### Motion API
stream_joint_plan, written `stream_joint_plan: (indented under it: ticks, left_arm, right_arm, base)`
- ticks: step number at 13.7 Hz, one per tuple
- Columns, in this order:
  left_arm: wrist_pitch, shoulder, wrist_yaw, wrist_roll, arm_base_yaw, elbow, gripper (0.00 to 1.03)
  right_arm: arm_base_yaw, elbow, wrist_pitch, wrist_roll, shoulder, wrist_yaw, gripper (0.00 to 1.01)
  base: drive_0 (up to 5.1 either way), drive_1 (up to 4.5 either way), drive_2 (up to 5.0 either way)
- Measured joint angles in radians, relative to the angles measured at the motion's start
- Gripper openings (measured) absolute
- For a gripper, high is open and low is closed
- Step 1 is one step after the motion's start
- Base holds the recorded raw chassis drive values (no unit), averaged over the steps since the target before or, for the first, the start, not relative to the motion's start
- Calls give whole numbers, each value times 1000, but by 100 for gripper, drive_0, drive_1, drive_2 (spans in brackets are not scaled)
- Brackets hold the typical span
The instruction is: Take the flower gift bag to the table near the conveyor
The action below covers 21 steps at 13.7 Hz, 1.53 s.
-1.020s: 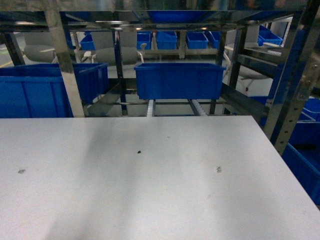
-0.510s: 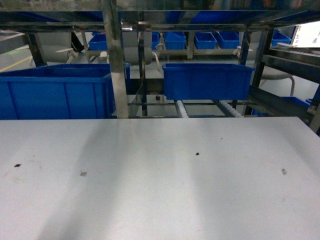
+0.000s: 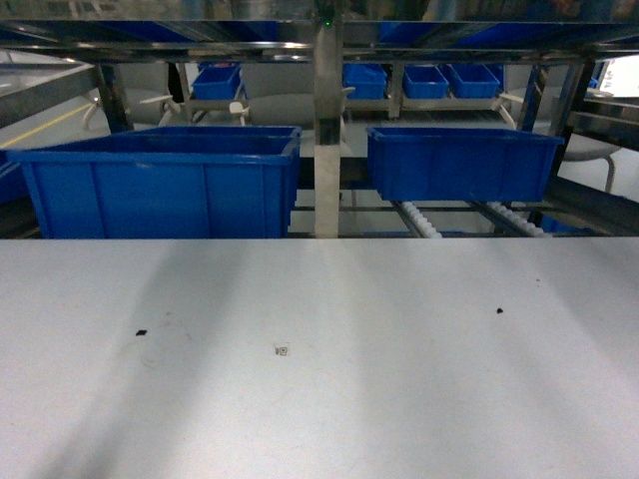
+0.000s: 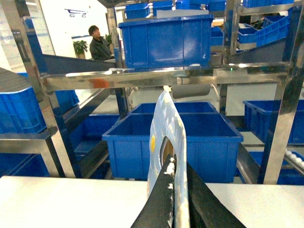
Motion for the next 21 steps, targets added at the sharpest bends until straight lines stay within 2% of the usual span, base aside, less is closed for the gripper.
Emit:
stream_joint_plan:
  ticks: [3,8,13,14,19,21]
  left_arm:
    - [2,0,12,0,-3,0,2]
    - [-1,-5,10,0,-3,0,2]
    - [1,5,10,0,-3,-2,2]
    - [2,4,10,0,-3,-2,2]
    - [2,4,10,0,-3,-2,2]
    - [1,4,10,0,-3,-2,2]
  right_arm:
    - [0,0,-2,0,0,5,2]
    - [0,0,-2,1,-6,7,2]
    - [0,0,-2,1,4,7,2]
    - [-2,-6,36,0,13,3,2]
    - [-21,-59,430,-14,354,-116,2]
    - [-36,-54,528,-21,506,-144,2]
  base:
    - [0,0,0]
    - [-4,429,-437]
    - [0,0,0]
    - [0,0,0]
    - [0,0,0]
    - [0,0,0]
